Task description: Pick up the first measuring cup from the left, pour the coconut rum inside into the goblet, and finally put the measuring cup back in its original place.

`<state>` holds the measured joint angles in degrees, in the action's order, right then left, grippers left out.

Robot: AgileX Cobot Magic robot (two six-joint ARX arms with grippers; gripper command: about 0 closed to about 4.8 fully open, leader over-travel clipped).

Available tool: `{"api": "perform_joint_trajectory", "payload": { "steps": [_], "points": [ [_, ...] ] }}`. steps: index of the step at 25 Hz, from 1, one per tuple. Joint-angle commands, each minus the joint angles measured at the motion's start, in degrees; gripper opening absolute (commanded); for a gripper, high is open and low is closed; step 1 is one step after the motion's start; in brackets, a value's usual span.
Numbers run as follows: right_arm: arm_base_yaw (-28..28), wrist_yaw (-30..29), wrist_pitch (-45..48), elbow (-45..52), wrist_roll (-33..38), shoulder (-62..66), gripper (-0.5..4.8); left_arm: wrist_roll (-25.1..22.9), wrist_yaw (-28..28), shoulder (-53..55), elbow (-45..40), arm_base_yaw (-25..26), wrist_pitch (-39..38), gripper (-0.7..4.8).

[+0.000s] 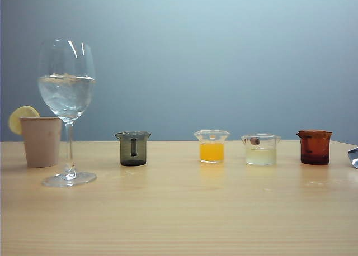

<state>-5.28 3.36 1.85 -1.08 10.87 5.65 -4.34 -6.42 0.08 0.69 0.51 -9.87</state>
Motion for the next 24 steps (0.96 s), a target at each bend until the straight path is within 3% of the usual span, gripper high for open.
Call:
{"api": "perform_joint_trajectory", "payload": {
  "steps": [1, 6, 9, 13, 24],
  "points": [
    [0.00, -0.09, -0.66, 0.39, 0.00, -5.09, 0.32, -0.11, -0.04, 0.02, -0.15, 0.09, 0.33, -0.05],
    [0.15, 0.04, -0.98, 1.01, -0.85, -5.57, 0.32, -0.11, -0.02, 0.02, -0.15, 0.09, 0.13, -0.05],
    [3.52, -4.44, -1.05, 1.01, -14.97, -5.55, 0.32, -0.09, -0.02, 0.02, -0.15, 0.09, 0.13, -0.05],
    [7.87, 0.37, -1.11, 1.03, -15.39, -5.57, 0.32, -0.11, 0.00, 0.02, -0.15, 0.07, 0.13, -0.05],
    [7.50, -0.50, -2.05, 1.01, -15.41, -5.55, 0.32, -0.11, -0.02, 0.02, -0.15, 0.07, 0.13, -0.05]
  ]
}}
